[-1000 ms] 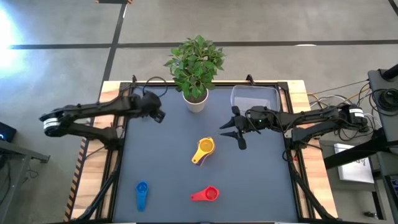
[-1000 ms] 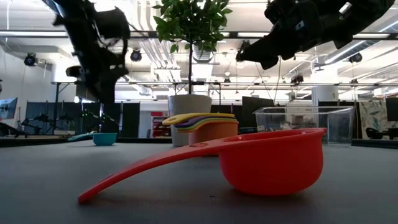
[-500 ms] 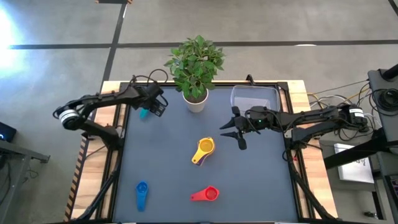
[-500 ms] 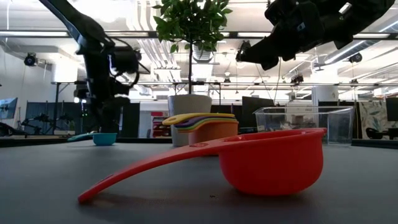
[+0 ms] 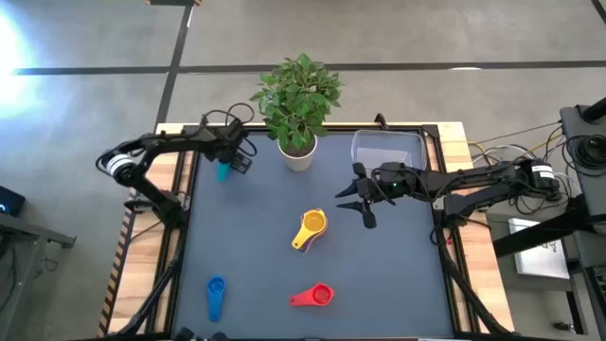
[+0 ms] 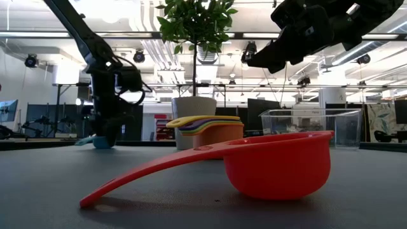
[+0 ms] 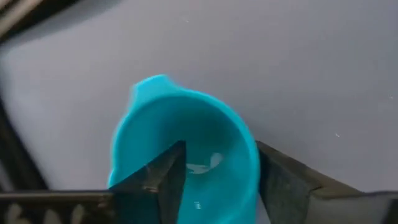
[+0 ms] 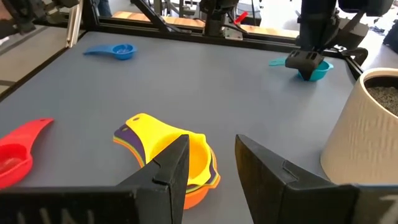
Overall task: Nest measuring cups in basket
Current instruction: Stack the light blue measuring cup on top of the yellow measuring cup
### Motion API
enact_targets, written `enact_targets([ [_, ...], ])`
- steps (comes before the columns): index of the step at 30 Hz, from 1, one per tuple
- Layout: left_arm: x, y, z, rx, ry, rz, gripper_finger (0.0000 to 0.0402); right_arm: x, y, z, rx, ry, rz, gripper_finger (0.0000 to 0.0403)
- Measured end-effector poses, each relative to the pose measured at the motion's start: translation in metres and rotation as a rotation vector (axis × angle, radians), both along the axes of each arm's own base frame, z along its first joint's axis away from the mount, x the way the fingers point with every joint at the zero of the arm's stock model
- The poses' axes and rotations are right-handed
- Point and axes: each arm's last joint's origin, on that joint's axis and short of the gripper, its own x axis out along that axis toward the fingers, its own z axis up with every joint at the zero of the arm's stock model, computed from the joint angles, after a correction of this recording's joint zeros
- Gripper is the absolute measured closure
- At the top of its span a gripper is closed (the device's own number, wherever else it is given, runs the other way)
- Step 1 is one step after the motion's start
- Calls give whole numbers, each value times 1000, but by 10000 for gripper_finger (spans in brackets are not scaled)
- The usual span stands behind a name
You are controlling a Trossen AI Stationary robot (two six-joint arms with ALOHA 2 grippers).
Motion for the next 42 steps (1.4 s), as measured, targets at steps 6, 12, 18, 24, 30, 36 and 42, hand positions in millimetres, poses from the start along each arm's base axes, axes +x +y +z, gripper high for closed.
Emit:
enact_targets([
  [6, 1, -5, -1, -65, -22, -21, 378, 0, 0, 0, 1, 0, 0, 284],
  [12, 10, -33, 17, -129, -95, -63, 395, -1, 0, -2, 7, 20, -4, 284],
  [18, 32, -99, 54, -105, -259, -183, 397, -1, -1, -1, 10, 23, -52, 284],
  [24, 60, -173, 92, -63, -502, -344, 398, -9, -3, 5, 17, 31, -140, 284],
  [30, 106, -219, 116, 14, -630, -528, 399, -24, -1, 20, 45, -12, -154, 284],
  [36, 164, -235, 118, 22, -544, -678, 400, -43, 1, 33, 77, -30, -166, 284],
  [42, 202, -241, 114, 9, -443, -766, 400, -54, 2, 35, 84, -44, -169, 284],
])
